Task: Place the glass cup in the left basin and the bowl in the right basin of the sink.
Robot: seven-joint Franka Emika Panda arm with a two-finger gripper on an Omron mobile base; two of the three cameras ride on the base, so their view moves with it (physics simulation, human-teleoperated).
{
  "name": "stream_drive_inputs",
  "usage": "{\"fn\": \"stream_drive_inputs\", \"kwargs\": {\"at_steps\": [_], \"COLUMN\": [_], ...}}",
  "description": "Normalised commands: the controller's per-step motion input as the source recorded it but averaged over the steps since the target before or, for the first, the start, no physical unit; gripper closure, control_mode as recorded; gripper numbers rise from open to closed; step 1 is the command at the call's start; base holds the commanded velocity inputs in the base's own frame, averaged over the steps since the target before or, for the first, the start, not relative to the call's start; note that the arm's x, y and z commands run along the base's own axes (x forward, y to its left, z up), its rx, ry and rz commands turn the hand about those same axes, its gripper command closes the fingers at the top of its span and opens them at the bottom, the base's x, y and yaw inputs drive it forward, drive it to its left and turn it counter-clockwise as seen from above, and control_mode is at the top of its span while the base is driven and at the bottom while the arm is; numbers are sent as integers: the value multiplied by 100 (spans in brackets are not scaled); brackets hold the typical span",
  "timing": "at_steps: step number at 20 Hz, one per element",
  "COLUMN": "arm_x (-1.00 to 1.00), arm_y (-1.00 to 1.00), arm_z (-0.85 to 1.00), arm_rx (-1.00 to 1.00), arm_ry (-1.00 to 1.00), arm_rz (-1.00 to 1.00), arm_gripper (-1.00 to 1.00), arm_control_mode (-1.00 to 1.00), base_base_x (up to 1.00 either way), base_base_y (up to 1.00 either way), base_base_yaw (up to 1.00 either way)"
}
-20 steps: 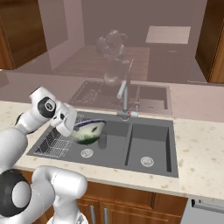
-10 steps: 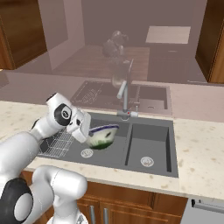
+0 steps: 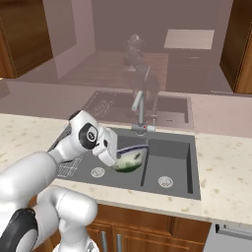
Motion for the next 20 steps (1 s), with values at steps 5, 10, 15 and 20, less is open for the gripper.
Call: {"fn": "stream_drive_inputs", "kwargs": {"at_steps": [5, 10, 15, 20], "arm_x": [1, 5, 0, 4], "arm_y": [-61, -58, -49, -37], "arm_z": [0, 0, 0, 0], "arm_rx": [0, 1, 6, 10], "arm_ry": [0, 0, -1, 0], "arm_rz": [0, 0, 0, 0], "arm_gripper": [100, 100, 100, 100], "arm_control_mode": [-100, -100, -100, -100], "base_base_x": [0, 0, 0, 0], "base_base_y": [0, 0, 0, 0], "base_base_yaw": [0, 0, 0, 0]}}
